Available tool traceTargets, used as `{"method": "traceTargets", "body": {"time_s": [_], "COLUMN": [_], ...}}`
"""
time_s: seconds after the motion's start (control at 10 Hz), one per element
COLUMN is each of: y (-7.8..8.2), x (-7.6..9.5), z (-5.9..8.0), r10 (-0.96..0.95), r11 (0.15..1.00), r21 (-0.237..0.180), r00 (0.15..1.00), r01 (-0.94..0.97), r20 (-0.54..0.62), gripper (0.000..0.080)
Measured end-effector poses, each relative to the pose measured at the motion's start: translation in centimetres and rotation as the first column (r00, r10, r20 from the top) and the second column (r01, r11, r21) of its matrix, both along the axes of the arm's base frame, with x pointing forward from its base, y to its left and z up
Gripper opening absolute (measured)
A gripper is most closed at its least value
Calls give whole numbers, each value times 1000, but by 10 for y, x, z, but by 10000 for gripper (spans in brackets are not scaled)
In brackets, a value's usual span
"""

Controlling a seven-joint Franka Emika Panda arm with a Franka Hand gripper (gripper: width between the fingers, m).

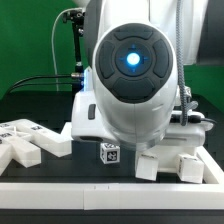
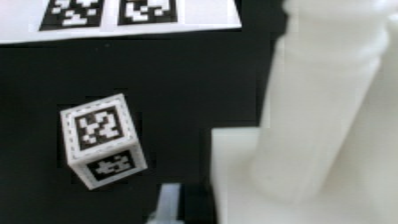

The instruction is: Assemble chair

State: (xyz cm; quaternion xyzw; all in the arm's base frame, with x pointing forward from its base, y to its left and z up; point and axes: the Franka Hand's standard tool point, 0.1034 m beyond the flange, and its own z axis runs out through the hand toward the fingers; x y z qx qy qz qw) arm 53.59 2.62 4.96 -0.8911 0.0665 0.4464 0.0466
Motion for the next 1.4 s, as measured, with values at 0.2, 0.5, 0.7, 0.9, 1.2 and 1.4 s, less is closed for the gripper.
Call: {"method": "traceTargets", "body": {"time_s": [0.2, 0.5, 0.7, 0.9, 1.2, 1.4], "y": [3, 15, 14, 14, 14, 14], "x": [0, -5, -6, -4, 0, -1], "z": [-1, -10, -13, -13, -14, -14], "r10": [46, 74, 69, 73, 92, 87], "r11": [998, 996, 997, 996, 994, 995], "r21": [37, 46, 44, 45, 68, 60], "r00": [999, 997, 997, 997, 995, 995], "r01": [-46, -73, -68, -71, -89, -84], "r20": [4, -10, -17, -32, -48, -56], "gripper": [31, 31, 31, 31, 104, 253]}}
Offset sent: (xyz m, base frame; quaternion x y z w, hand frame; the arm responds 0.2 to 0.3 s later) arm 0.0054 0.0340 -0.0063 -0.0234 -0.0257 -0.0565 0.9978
